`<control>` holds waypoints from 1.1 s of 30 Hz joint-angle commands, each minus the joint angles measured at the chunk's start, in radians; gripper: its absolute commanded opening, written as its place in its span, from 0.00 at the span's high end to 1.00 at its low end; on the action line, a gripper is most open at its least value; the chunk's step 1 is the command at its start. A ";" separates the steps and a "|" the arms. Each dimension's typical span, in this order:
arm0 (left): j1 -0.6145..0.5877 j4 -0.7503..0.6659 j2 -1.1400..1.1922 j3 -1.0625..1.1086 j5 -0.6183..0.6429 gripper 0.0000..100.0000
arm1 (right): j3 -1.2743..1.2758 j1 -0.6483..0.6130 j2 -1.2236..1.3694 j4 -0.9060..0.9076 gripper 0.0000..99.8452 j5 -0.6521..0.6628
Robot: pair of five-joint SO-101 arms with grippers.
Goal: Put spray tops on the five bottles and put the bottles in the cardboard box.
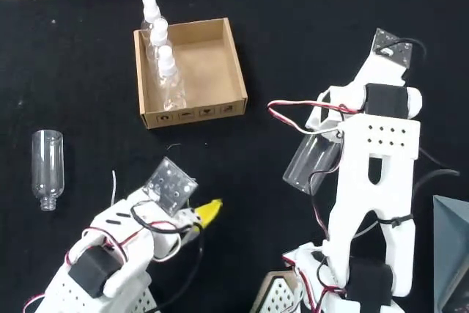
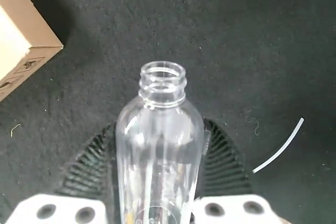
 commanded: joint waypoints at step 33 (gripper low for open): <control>0.151 -0.144 0.740 -0.464 0.044 0.80 | -0.124 0.342 -0.056 -0.055 0.99 -0.052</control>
